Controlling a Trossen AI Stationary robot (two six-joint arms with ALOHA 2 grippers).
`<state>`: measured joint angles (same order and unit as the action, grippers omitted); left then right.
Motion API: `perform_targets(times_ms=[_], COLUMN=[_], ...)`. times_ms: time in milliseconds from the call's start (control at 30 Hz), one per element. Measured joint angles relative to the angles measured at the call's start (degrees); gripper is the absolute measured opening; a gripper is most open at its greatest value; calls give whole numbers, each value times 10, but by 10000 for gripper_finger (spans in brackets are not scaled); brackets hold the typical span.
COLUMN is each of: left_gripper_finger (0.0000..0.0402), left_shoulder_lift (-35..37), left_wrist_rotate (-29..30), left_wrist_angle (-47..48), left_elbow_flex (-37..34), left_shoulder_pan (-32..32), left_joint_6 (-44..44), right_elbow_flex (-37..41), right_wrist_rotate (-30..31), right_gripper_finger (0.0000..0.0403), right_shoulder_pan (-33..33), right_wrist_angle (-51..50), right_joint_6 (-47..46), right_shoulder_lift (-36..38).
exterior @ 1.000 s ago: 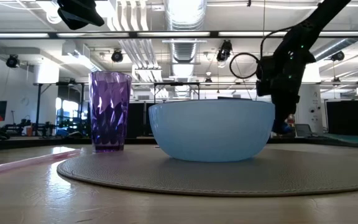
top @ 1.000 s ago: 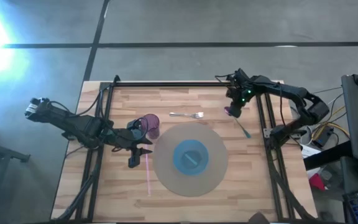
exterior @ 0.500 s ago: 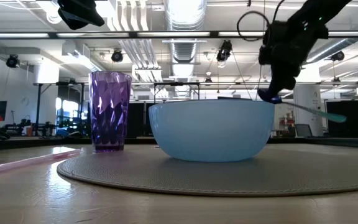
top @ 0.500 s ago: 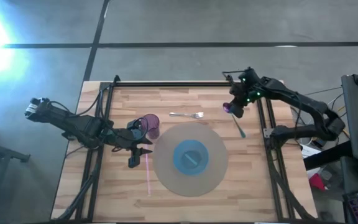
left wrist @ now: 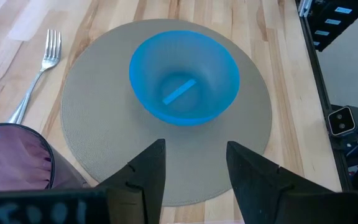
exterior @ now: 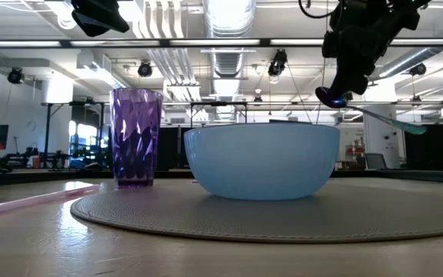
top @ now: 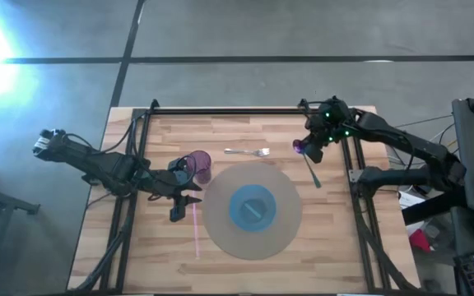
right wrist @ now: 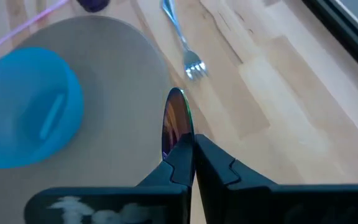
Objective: Pick & Place Utensil
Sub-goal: Put the purple spoon into the bowl
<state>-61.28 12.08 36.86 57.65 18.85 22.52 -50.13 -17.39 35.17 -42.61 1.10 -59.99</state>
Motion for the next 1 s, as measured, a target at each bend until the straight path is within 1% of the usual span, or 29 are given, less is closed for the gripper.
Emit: perform_targets(times_ms=[167, 267, 600, 767, 900, 1000], left_gripper_finger=[161, 161, 161, 161, 161, 169], left_shoulder_lift=[0, 0, 0, 0, 0, 0], left_wrist_rotate=[0, 0, 0, 0, -1, -2], left_wrist_angle=[0, 0, 0, 0, 2, 3], left_elbow_flex=[0, 0, 0, 0, 0, 0], left_shoulder_pan=[0, 0, -1, -4, -4, -4], left_joint_6=[0, 0, 6, 6, 1, 3], right_elbow_flex=[-1, -7, -65, -91, -111, -123], right_wrist_rotate=[28, 31, 61, 102, 146, 178], right_gripper_finger=[8, 8, 8, 8, 8, 8], right_shoulder_pan=[-44, -68, -140, -191, -242, -285], right_wrist_angle=[0, 0, 2, 1, 1, 8], right_joint_6=[-43, -63, -121, -153, -187, -210], right_shoulder_lift=[15, 26, 38, 37, 36, 32])
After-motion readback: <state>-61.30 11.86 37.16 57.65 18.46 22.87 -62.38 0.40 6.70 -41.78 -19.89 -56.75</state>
